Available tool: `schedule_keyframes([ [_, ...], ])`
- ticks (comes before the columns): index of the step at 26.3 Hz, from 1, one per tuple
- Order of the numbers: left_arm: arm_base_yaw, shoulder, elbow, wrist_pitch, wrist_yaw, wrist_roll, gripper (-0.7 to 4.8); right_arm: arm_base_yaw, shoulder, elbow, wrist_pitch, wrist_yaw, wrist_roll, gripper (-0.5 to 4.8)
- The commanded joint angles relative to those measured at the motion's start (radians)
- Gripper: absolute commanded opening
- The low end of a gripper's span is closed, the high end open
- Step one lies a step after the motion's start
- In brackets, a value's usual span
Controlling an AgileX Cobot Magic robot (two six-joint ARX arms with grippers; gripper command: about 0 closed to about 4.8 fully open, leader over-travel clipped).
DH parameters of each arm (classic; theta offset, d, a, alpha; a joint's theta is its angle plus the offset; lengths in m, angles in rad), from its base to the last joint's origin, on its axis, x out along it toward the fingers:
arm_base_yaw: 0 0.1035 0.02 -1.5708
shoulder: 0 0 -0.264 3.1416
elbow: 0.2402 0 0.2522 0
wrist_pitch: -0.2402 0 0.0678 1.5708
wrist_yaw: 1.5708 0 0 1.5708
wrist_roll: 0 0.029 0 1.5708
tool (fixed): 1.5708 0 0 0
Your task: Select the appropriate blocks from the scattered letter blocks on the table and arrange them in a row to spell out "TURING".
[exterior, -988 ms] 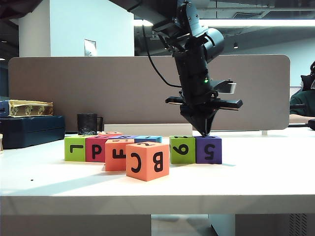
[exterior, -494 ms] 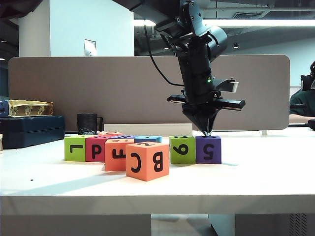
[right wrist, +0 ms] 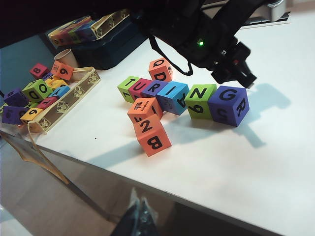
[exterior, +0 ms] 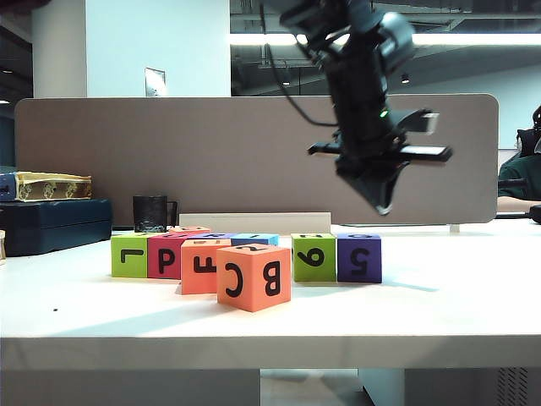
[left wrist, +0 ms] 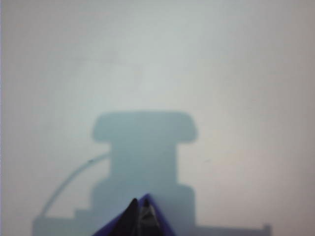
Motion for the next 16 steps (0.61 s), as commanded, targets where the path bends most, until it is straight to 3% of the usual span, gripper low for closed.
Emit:
schedule_keyframes([
  [1, -0.016, 0.000, -0.005, -0.032, 0.010, -0.008, -0.06, 0.000, -0.011, 0.004, 0.017, 0.000, -0.003, -0.01],
  [9, -0.034, 0.032, -0.007, -0.047, 0.007, -0.004, -0.06, 0.000, -0.011, 0.004, 0.017, -0.002, -0.003, -0.01],
  [16, -0.024, 0.037, -0.007, -0.089, -0.098, -0.004, -0.06, 0.000, -0.011, 0.004, 0.017, -0.002, -0.003, -0.01],
])
